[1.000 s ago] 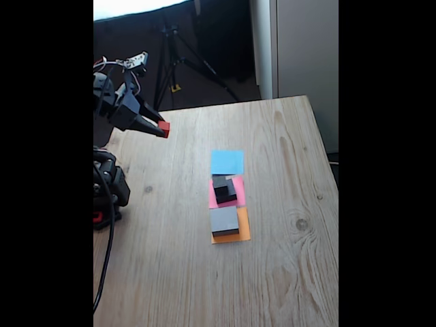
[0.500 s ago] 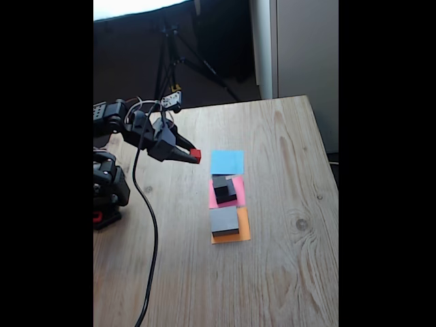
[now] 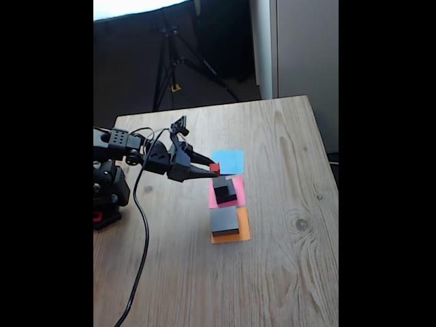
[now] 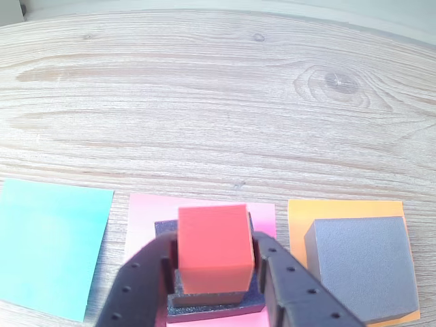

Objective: Tower of hanoi

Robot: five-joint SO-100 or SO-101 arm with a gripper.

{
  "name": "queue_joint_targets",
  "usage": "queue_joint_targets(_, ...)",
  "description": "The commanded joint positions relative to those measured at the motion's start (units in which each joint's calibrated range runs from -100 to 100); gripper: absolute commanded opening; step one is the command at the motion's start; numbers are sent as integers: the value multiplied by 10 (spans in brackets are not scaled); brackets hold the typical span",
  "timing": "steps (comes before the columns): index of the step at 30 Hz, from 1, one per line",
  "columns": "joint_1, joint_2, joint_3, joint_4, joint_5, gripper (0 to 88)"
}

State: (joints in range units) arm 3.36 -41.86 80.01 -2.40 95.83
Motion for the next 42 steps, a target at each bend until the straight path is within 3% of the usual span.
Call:
queue_joint_targets(1, -7, 19, 18, -86, 13, 26)
queue_joint_targets(7, -6, 41, 20, -109, -3, 28)
queue_joint_targets(21, -6, 103, 63, -218, 7, 31)
queue_joint_targets(42, -7, 129, 48, -230, -2, 33)
